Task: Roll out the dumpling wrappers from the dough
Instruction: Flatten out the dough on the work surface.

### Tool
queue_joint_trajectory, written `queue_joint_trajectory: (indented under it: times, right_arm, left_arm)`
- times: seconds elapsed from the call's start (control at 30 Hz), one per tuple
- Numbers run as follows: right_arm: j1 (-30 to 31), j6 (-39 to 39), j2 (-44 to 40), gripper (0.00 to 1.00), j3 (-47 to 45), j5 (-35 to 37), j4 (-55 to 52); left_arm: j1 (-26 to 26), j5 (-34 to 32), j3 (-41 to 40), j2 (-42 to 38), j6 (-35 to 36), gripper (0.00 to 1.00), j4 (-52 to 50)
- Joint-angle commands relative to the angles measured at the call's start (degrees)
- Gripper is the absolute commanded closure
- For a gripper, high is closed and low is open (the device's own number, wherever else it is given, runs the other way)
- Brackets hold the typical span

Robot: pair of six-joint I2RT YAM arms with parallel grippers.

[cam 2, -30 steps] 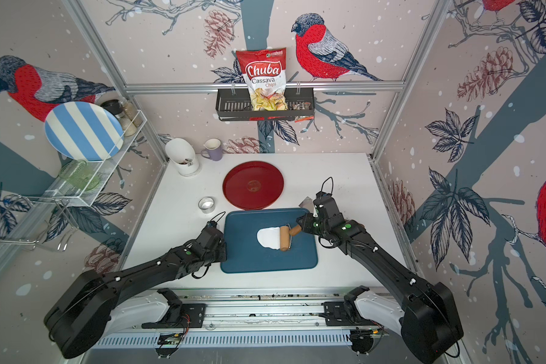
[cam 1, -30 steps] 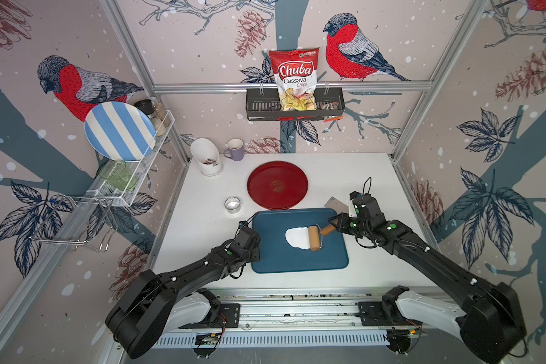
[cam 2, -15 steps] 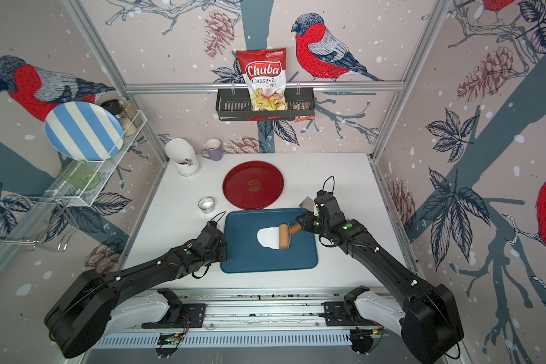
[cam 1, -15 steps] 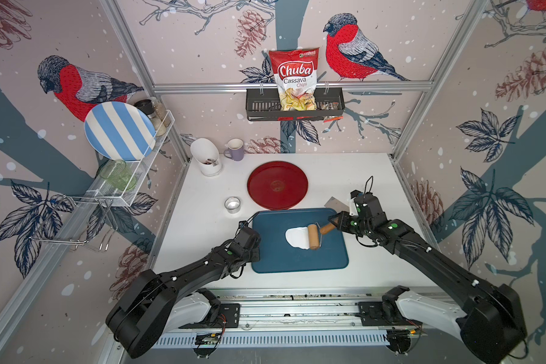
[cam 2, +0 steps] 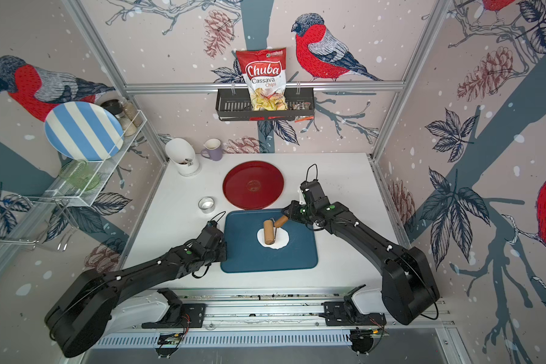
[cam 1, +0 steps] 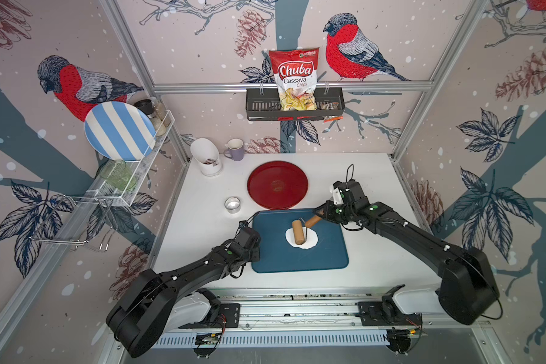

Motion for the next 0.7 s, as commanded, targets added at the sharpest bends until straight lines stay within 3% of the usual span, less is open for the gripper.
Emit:
queue_joint_trajectory:
  times: [0.0,0.3,0.67]
  right_arm:
    - [0.1,1.0,1.4,1.0,0.4,-2.1,1.8]
    - [-3.9,0.0,0.2,1.0,-3.8,-1.8,-0.8]
    - [-13.1,-4.7,-11.3,1.0,-13.3,0.6,-7.4]
  left_arm:
    - [0.3,-1.0,-0.3,0.3,0.3,1.0,-2.4]
    - [0.3,-1.2,-0.4,-0.2,0.3,1.0,-2.5]
    - [0.3,-1.5,-0.4,-0.3,0.0,1.0,-2.4]
